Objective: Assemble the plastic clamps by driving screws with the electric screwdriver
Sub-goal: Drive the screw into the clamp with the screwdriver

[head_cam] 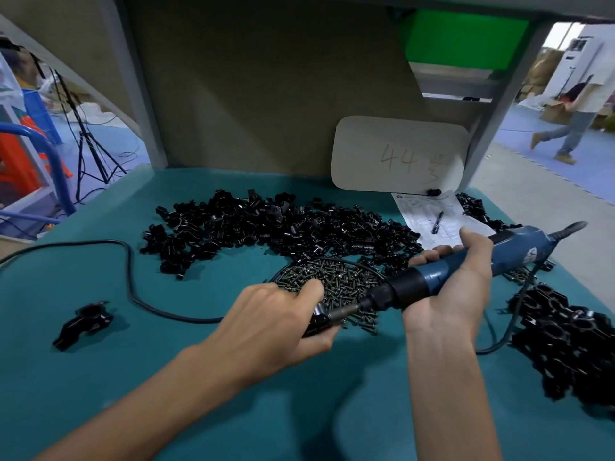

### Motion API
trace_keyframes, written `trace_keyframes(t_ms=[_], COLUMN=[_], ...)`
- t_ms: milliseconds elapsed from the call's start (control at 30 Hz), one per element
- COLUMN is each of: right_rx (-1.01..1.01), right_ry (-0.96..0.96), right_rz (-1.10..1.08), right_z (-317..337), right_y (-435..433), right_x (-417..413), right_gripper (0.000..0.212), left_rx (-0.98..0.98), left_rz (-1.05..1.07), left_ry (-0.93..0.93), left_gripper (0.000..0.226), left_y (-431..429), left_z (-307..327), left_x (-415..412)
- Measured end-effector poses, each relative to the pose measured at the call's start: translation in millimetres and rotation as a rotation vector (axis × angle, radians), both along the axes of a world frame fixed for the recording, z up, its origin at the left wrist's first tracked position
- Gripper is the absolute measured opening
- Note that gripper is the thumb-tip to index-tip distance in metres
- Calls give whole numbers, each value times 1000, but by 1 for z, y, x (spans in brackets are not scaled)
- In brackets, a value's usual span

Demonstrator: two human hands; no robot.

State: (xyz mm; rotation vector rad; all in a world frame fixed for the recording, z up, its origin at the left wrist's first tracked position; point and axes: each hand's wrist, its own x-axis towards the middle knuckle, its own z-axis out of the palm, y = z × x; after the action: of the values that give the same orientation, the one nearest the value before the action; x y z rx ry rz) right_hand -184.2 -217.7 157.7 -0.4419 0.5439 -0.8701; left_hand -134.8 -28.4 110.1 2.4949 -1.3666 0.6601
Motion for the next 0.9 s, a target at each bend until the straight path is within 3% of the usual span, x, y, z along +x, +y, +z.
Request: trace_keyframes(t_ms=[300, 500, 767, 833, 900], right_rx=[-11, -39, -92, -91, -91], right_ry=[9, 5, 26, -5, -67], right_rz=[-17, -36, -53, -19, 35], right_z=[-3, -3, -2, -2, -1], right_y=[1, 4, 6, 5, 4], right_x=[7, 4, 3, 2, 0], right_gripper=[25, 28, 27, 26, 27], left_rx=[5, -25, -45, -56, -126], left_rz=[11, -34, -22, -3, -59], left_ry=[-7, 126, 106, 242, 739], left_gripper=[39, 39, 39, 40, 50], left_y=[1, 1, 3, 3, 1], left_z=[-1, -6, -14, -12, -8], left_x=[1, 0, 2, -2, -4])
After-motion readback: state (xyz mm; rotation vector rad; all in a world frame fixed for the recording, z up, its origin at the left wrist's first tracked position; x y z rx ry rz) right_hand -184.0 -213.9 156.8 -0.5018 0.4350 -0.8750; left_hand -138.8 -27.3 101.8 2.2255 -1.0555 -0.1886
